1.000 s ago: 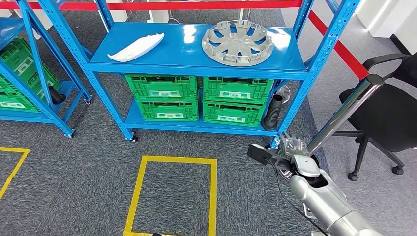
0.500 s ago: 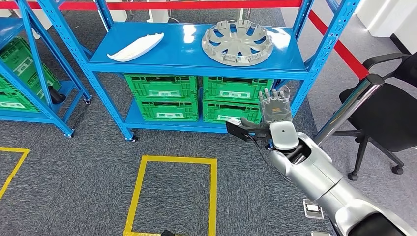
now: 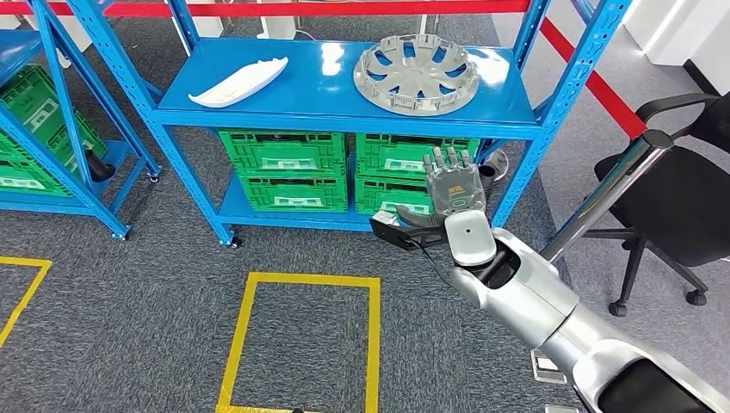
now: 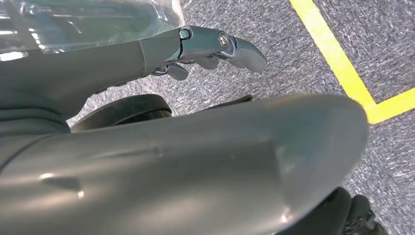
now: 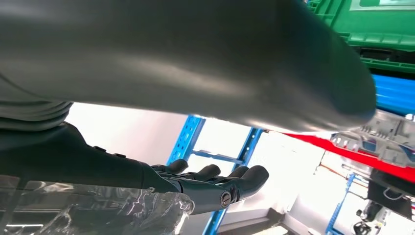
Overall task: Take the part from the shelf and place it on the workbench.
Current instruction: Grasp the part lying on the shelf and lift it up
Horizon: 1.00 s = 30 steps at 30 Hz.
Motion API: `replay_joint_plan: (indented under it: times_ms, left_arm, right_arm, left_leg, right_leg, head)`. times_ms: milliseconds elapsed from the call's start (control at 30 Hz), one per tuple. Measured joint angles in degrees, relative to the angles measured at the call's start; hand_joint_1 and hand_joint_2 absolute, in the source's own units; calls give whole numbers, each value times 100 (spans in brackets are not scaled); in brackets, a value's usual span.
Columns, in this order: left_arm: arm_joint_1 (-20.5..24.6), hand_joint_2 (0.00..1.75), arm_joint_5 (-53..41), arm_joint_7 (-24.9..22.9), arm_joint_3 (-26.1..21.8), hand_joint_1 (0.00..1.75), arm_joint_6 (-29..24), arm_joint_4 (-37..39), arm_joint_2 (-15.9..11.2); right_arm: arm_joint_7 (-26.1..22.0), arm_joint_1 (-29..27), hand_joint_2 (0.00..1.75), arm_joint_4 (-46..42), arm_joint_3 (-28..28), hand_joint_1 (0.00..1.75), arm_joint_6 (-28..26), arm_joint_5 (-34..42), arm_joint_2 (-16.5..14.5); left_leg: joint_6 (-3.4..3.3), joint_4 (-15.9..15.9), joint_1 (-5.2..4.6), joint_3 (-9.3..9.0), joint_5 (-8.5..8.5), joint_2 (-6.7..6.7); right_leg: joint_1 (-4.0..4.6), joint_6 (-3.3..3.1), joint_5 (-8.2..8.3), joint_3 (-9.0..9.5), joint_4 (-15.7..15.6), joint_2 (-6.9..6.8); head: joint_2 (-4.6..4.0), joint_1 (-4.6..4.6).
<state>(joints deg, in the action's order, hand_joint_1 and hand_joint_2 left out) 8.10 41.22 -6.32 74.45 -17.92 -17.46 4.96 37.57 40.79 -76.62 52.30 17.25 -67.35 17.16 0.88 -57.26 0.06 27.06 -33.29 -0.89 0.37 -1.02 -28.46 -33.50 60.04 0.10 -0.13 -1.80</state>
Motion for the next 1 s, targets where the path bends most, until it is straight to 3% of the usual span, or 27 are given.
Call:
replay_joint_plan:
  times_ms: [400, 500, 600, 667, 733, 767, 800, 833, 900, 933, 1000]
  left_arm:
    - [95, 0, -44, 36, 196, 0, 107, 49, 0]
    - [96, 0, -64, 32, 201, 0, 109, 68, 0]
    - [101, 0, -83, 20, 203, 0, 104, 79, 3]
    - [104, 0, -94, 16, 203, 0, 99, 83, 5]
    - [101, 0, -102, 16, 203, 0, 97, 88, 5]
    - [97, 0, -105, 16, 204, 0, 96, 91, 5]
    - [92, 0, -110, 16, 204, 0, 95, 93, 5]
    - [89, 0, -114, 16, 204, 0, 94, 96, 6]
    - [88, 0, -123, 17, 204, 0, 93, 104, 7]
    - [91, 0, -129, 19, 203, 0, 93, 109, 8]
    - [99, 0, -147, 22, 203, 0, 93, 117, 14]
  right_arm:
    - [35, 97, 0, 14, 348, 0, -6, 102, -67]
    - [52, 108, 0, 14, 389, 0, -29, 155, -71]
    - [72, 127, 0, 12, 394, 0, -68, 199, -67]
    - [85, 142, 0, 12, 392, 0, -104, 221, -56]
    - [98, 128, 0, 12, 400, 0, -152, 260, -42]
    - [107, 106, 0, 12, 400, 0, -186, 275, -31]
    - [112, 85, 0, 12, 396, 0, -225, 286, -20]
    - [116, 69, 0, 12, 388, 0, -271, 289, -10]
    - [121, 46, 0, 13, 363, 0, -383, 284, 9]
    - [122, 33, 0, 9, 348, 0, -437, 274, 21]
    - [123, -16, 0, -6, 307, 0, -555, 234, 47]
  left_leg:
    - [-17, -25, -40, 7, 5, -1]
    - [-55, -38, -61, 26, 18, -1]
    - [-136, 67, -32, 1, 99, 13]
    - [-168, 137, 11, -30, 151, 30]
    - [-171, 141, 28, -33, 150, 34]
    - [-162, 139, 39, -42, 138, 31]
    - [-146, 136, 52, -59, 118, 25]
    - [-121, 129, 68, -89, 85, 18]
    - [-49, 101, 96, -157, -16, 9]
    - [-4, 77, 101, -173, -69, 6]
    - [74, 50, 100, -152, -128, 4]
  right_leg:
    - [-41, 36, 23, -4, -3, 0]
    - [-65, 75, 47, -12, -17, 1]
    - [-69, 145, 40, -40, -8, 6]
    - [-75, 194, -133, -239, 353, 7]
    - [-99, 240, -367, -646, 1077, 7]
    - [-114, 258, -393, -827, 1355, 7]
    - [-128, 273, -307, -934, 1450, 6]
    - [-142, 286, -107, -931, 1314, 5]
    - [-153, 305, 358, -717, 680, 5]
    - [-148, 293, 465, -598, 406, 10]
    - [-121, 217, 374, -489, 194, 35]
  head:
    - [0, 2]
    - [0, 3]
    - [0, 0]
    - [0, -13]
    - [0, -23]
    - [0, -25]
    - [0, -27]
    - [0, -30]
    - [0, -31]
    - [0, -34]
    - [0, -32]
